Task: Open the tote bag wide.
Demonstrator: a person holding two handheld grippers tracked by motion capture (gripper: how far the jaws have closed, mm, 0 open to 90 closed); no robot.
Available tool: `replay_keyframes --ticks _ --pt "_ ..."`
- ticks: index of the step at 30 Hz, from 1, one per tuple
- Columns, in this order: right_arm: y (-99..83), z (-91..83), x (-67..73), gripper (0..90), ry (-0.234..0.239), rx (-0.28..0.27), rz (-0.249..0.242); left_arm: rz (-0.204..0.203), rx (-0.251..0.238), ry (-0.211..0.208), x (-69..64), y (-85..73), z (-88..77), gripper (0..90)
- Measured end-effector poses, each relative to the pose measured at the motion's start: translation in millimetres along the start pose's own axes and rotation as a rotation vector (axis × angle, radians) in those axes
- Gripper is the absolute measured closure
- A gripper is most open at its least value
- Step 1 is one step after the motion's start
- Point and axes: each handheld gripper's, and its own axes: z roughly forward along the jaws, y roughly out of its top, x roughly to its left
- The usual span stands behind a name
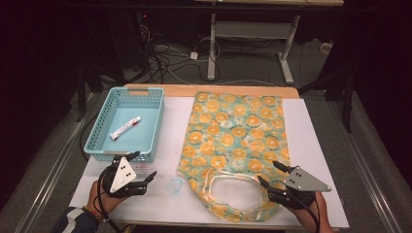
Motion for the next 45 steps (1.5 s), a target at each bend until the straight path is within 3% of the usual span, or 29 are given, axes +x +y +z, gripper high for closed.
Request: replay_keyframes --ticks 6,11,13,14,15,17,18,19,20,21,22,23,25,30,31,32,33,36,39,40,42,43,45 --pt "-0.7 2.2 -2.9 44.1 0.004 0.028 -0.024 0.002 0.001 -0.002 0.1 0.6 1.8 18.7" --pt "-2.6 3.6 -20.1 46.8 -0.032 0.04 -0.004 0.005 0.004 -0.006 -0.4 0.8 3.3 18.7" --pt "-1.0 8.8 -43.1 51.2 -0.071 0.065 -0.004 0.004 0.005 -0.002 -0.7 0.8 3.1 19.0" --pt "-1.0 8.8 -43.1 51.2 -0.071 0.065 -0.004 0.001 0.001 -0.002 -0.8 1.0 2.8 19.0" --pt "0.6 17.5 -69.1 55.6 -0.12 0.089 0.012 -0.002 -0.002 -0.005 -0.5 1.2 2.7 19.2" --pt "1.3 30.2 -93.3 58.3 -0.134 0.12 0.055 -0.004 -0.005 -0.006 -0.3 1.6 3.5 19.2" --pt "1.3 30.2 -93.3 58.3 -0.134 0.12 0.055 -0.003 -0.004 -0.007 -0.2 1.6 4.2 19.2" --pt "-0.6 50.9 -119.3 60.8 -0.158 0.176 0.098 0.001 -0.001 -0.008 -0.3 1.7 5.1 19.2" --pt "-2.6 62.7 -131.0 60.8 -0.159 0.21 0.125 0.004 0.001 -0.009 -0.3 1.8 5.9 19.1" --pt "-4.7 74.5 -140.6 60.8 -0.177 0.251 0.142 0.003 0.002 -0.012 -0.2 1.8 6.5 19.1" --pt "-4.7 74.5 -140.6 60.8 -0.177 0.251 0.142 0.004 0.003 -0.014 -0.2 1.7 7.0 19.1" --pt "-9.5 95.2 -157.1 60.1 -0.18 0.299 0.209 0.007 0.003 -0.016 -0.2 1.7 7.3 19.2" --pt "-11.9 111.5 -167.9 58.9 -0.2 0.329 0.239 0.008 0.003 -0.018 0.0 1.3 7.7 19.2" --pt "-16.1 136.1 -183.8 59.7 -0.23 0.387 0.294 0.008 0.005 -0.025 -0.1 0.7 8.6 19.1" --pt "-19.8 144.5 -191.3 60.9 -0.234 0.397 0.347 0.009 0.002 -0.027 -0.2 0.7 8.5 19.2" --pt "-19.8 144.5 -191.3 60.9 -0.234 0.397 0.347 0.008 0.001 -0.027 -0.3 0.6 8.5 19.2" --pt "-22.6 152.8 -197.0 60.1 -0.254 0.431 0.378 0.007 0.002 -0.034 -0.1 0.6 9.1 19.1" --pt "-23.0 160.2 -200.8 61.2 -0.259 0.417 0.411 0.015 0.006 -0.038 0.1 0.3 10.1 19.1" --pt "-21.4 164.0 -200.1 67.6 -0.258 0.42 0.426 0.027 0.016 -0.04 -0.8 -0.8 12.9 19.1" --pt "-16.3 167.2 -199.0 77.2 -0.248 0.454 0.415 0.029 0.021 -0.043 -1.0 -1.1 13.6 19.1" --pt "-13.7 168.7 -197.8 80.5 -0.244 0.471 0.404 0.032 0.024 -0.042 -1.5 -0.8 14.2 19.1" --pt "-10.9 170.0 -196.3 89.9 -0.245 0.492 0.403 0.032 0.022 -0.044 -1.8 -0.6 14.0 19.2" --pt "-10.5 170.0 -194.7 90.0 -0.254 0.491 0.401 0.035 0.02 -0.041 -2.3 -0.1 13.7 19.2"
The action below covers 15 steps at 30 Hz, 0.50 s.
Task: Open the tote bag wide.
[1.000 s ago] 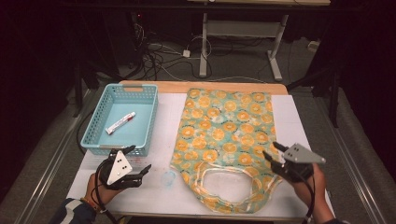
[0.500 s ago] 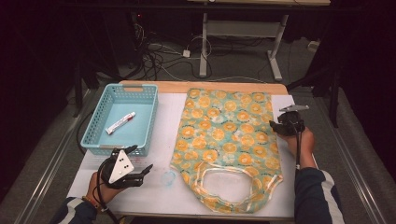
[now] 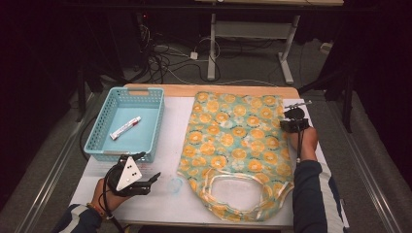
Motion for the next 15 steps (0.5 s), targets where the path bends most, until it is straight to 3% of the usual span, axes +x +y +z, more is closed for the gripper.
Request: replay_keyframes --ticks 3,4,5,10,15 --pt "-2.9 -2.3 0.3 90.0 -0.021 -0.002 0.013 -0.002 -0.003 -0.003 0.5 0.3 -0.2 19.2" --pt "-8.8 -6.8 -1.8 90.0 -0.038 -0.002 0.047 0.0 -0.004 -0.005 0.7 0.5 -0.2 19.6" --pt "-12.9 -10.2 -2.6 90.0 -0.054 -0.001 0.049 0.002 -0.005 -0.005 0.8 0.7 -0.1 19.6" --pt "-33.9 -30.7 -6.9 90.0 -0.109 0.044 -0.017 0.018 -0.012 -0.001 1.4 2.1 -1.9 19.7" --pt "-56.1 -48.2 -3.3 90.0 -0.08 0.033 -0.041 0.016 -0.016 0.007 1.2 1.6 -4.4 19.6"
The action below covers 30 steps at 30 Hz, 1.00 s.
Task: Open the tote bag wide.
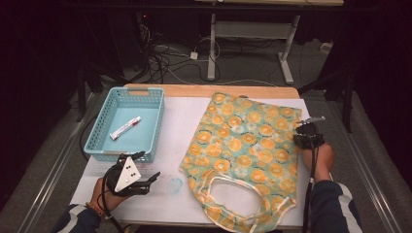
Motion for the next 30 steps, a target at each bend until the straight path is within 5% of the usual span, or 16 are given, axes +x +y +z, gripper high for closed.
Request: replay_keyframes --ticks 5,10,16,17,18,19,22,23,24,26,27,28,30 --pt "-24.0 -19.8 14.3 89.6 0.064 -0.033 -0.044 -0.006 0.007 0.006 0.6 -0.5 0.1 19.6" --pt "-39.7 -33.2 19.2 74.1 0.113 -0.058 -0.057 -0.012 0.022 0.012 1.2 -2.0 1.1 19.6" --pt "-38.8 -77.3 38.5 73.7 0.228 -0.232 -0.139 -0.006 0.029 0.02 0.0 -2.6 -0.2 19.6" --pt "-38.4 -86.8 48.2 73.7 0.265 -0.267 -0.167 -0.005 0.031 0.021 0.0 -2.5 -0.1 19.6" --pt "-39.0 -103.8 73.2 72.8 0.376 -0.317 -0.224 -0.004 0.033 0.022 -0.1 -2.3 0.1 19.6" --pt "-39.0 -103.8 73.2 72.8 0.376 -0.317 -0.224 -0.004 0.033 0.022 -0.1 -2.1 0.3 19.6" --pt "-41.5 -129.7 132.0 72.4 0.576 -0.376 -0.413 0.001 0.037 0.022 -1.2 -2.0 0.8 19.6" --pt "-41.5 -129.7 132.0 72.4 0.576 -0.376 -0.413 0.005 0.038 0.024 -1.5 -1.9 0.7 19.6" --pt "-42.7 -137.8 160.5 72.4 0.683 -0.386 -0.498 0.003 0.036 0.024 -1.7 -1.9 0.5 19.6" --pt "-45.1 -141.6 189.0 70.5 0.707 -0.364 -0.595 -0.004 0.035 0.023 -1.5 -1.9 0.5 19.6" --pt "-45.1 -141.6 189.0 70.5 0.707 -0.364 -0.595 0.0 0.039 0.024 -1.6 -1.9 0.5 19.6" --pt "-49.2 -141.0 213.5 67.3 0.759 -0.33 -0.639 0.002 0.038 0.024 -1.9 -1.8 0.6 19.6" --pt "-53.7 -138.4 234.7 64.4 0.783 -0.295 -0.693 0.003 0.038 0.022 -2.1 -2.0 0.6 19.6"
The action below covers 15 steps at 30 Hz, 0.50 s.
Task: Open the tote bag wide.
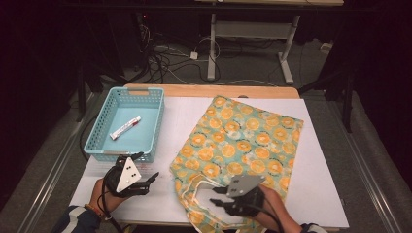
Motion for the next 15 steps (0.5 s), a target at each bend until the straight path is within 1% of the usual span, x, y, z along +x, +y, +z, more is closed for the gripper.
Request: replay_keyframes --ticks 1,3,4,5,6,7,10,12,13,14,15 --pt "0.0 0.0 0.0 64.4 0.0 0.0 0.0 0.002 0.002 0.001 0.1 -0.1 0.0 19.6" --pt "2.1 15.9 8.3 59.2 0.039 0.032 -0.002 -0.001 0.005 0.0 0.5 -0.4 0.3 19.6" --pt "3.1 30.1 13.9 55.2 0.049 0.09 -0.019 0.0 0.007 0.001 0.4 -0.3 0.5 19.6" --pt "2.8 35.3 15.5 52.3 0.052 0.112 -0.021 0.002 0.01 0.001 0.2 -0.3 0.7 19.6" --pt "2.4 39.7 16.7 50.8 0.062 0.127 -0.021 0.003 0.012 0.0 -0.1 -0.3 1.1 19.6" --pt "2.4 39.7 16.7 50.8 0.062 0.127 -0.021 0.006 0.015 -0.001 -0.3 -0.3 1.3 19.6" --pt "1.4 48.5 20.1 46.9 0.081 0.166 -0.014 0.01 0.021 -0.005 -0.7 -0.4 2.9 19.6" --pt "0.5 54.4 23.5 46.3 0.093 0.19 -0.018 0.013 0.026 -0.006 -0.8 -0.4 3.6 19.6" --pt "-0.9 61.6 26.7 46.8 0.092 0.221 -0.029 0.014 0.027 -0.006 -1.0 -0.5 3.7 19.6" --pt "-1.2 62.8 27.7 54.4 0.066 0.21 -0.049 0.014 0.027 -0.007 -1.1 -0.5 3.7 19.6" --pt "-0.6 63.1 27.7 57.8 0.055 0.213 -0.051 0.016 0.028 -0.006 -1.1 -0.5 3.5 19.6"
